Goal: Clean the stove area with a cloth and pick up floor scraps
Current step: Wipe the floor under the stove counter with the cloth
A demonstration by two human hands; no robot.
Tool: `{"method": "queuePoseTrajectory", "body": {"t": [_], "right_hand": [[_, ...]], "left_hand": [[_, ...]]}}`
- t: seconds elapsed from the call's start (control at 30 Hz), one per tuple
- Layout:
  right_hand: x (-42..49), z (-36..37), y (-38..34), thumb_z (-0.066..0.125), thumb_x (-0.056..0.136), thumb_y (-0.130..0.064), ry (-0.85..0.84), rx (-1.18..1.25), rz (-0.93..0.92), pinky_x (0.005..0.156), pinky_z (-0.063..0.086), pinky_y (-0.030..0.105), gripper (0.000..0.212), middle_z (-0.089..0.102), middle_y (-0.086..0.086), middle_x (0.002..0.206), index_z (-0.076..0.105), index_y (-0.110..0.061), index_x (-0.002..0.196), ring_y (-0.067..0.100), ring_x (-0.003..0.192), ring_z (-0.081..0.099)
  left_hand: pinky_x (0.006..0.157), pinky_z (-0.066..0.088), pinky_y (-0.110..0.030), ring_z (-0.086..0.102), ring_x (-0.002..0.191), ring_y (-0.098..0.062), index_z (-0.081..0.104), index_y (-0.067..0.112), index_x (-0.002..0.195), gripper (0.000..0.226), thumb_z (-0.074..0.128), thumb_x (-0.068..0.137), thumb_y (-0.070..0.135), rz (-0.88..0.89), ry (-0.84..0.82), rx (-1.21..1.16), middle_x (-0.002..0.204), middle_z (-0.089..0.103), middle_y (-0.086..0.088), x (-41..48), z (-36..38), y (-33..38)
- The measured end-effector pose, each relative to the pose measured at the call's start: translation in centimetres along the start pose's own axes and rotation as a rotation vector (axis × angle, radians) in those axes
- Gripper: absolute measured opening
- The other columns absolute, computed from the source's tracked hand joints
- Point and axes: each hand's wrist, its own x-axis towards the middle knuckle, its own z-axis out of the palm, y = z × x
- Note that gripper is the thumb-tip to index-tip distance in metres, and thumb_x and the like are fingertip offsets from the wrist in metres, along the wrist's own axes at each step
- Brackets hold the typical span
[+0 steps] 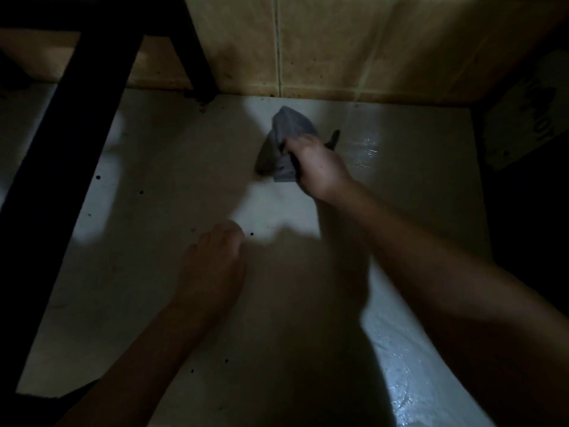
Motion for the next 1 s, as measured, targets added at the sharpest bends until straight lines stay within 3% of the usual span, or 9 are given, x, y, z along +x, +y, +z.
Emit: {"method": "queuePoseTrajectory", "body": {"t": [0.07, 0.23, 0.37, 0.5, 0.6, 0.7, 0.9, 1.0], "right_hand": [[-1.2, -0.8, 2.3, 0.051, 0.085, -0.003, 0.034, 0.045, 0.085, 0.092, 0.043, 0.035, 0.027, 0.056, 0.012, 0.117, 0.056, -0.013, 0.110, 0.028, 0.113, 0.050], [-6.0, -3.9, 8.0, 0.046, 0.090, -0.003, 0.122, 0.015, 0.383, 0.109, 0.032, 0.034, 0.038, 0.050, 0.014, 0.136, 0.054, -0.009, 0.126, 0.029, 0.127, 0.044], [-12.0, -6.1, 9.2, 0.044, 0.088, 0.002, 0.203, 0.009, 0.584, 0.100, 0.037, 0.038, 0.028, 0.056, 0.021, 0.125, 0.058, -0.001, 0.112, 0.036, 0.117, 0.050], [-16.8, -6.6, 7.4, 0.046, 0.087, 0.003, 0.157, 0.028, 0.585, 0.097, 0.037, 0.035, 0.023, 0.060, 0.024, 0.115, 0.060, 0.005, 0.105, 0.037, 0.109, 0.055], [-18.9, -6.1, 5.4, 0.046, 0.087, 0.004, 0.099, 0.046, 0.598, 0.109, 0.030, 0.035, 0.033, 0.053, 0.024, 0.130, 0.057, 0.005, 0.119, 0.036, 0.123, 0.047], [-20.1, -5.5, 3.9, 0.047, 0.086, 0.007, 0.064, 0.039, 0.580, 0.111, 0.023, 0.034, 0.038, 0.045, 0.022, 0.140, 0.054, 0.004, 0.124, 0.037, 0.130, 0.039], [-20.1, -4.1, 2.3, 0.051, 0.083, 0.001, 0.213, 0.115, 0.676, 0.110, 0.029, 0.034, 0.035, 0.050, 0.015, 0.137, 0.059, -0.003, 0.117, 0.031, 0.131, 0.040], [-20.7, -3.4, 0.3, 0.050, 0.085, -0.005, 0.192, 0.127, 0.690, 0.108, 0.030, 0.034, 0.032, 0.050, 0.010, 0.137, 0.060, -0.007, 0.116, 0.029, 0.130, 0.039]], "left_hand": [[0.098, 0.041, -0.039, 0.049, 0.117, -0.032, 0.052, 0.010, 0.127, 0.036, 0.050, 0.092, 0.016, 0.049, 0.039, -0.045, 0.133, 0.050, -0.011, -0.1, 0.2, 0.2], [0.099, 0.036, -0.035, 0.046, 0.120, -0.028, 0.051, 0.016, 0.127, 0.039, 0.043, 0.089, 0.021, 0.094, 0.037, -0.058, 0.135, 0.047, -0.005, 0.3, 1.0, 2.1], [0.103, 0.033, -0.034, 0.040, 0.125, -0.021, 0.041, 0.025, 0.132, 0.038, 0.041, 0.094, 0.022, 0.160, 0.023, 0.084, 0.137, 0.040, 0.000, 0.7, 1.8, 3.4], [0.105, 0.033, -0.037, 0.037, 0.128, -0.025, 0.039, 0.021, 0.134, 0.038, 0.040, 0.096, 0.020, 0.165, -0.019, 0.122, 0.141, 0.036, -0.005, -0.2, 2.0, 3.7], [0.107, 0.030, -0.039, 0.034, 0.130, -0.027, 0.041, 0.019, 0.135, 0.041, 0.043, 0.094, 0.020, 0.156, -0.008, 0.079, 0.142, 0.036, -0.007, -1.4, 1.7, 4.5], [0.106, 0.032, -0.040, 0.039, 0.127, -0.028, 0.045, 0.018, 0.132, 0.041, 0.048, 0.091, 0.016, 0.161, 0.028, 0.035, 0.140, 0.040, -0.007, -1.8, 0.9, 4.8], [0.099, 0.040, -0.043, 0.050, 0.116, -0.037, 0.056, 0.003, 0.124, 0.044, 0.041, 0.086, 0.018, 0.129, 0.077, 0.001, 0.128, 0.054, -0.018, -3.2, -0.2, 2.6], [0.099, 0.038, -0.039, 0.048, 0.118, -0.033, 0.053, 0.008, 0.128, 0.039, 0.053, 0.090, 0.012, 0.063, 0.035, -0.034, 0.132, 0.051, -0.015, -6.5, -0.4, 1.0]]}}
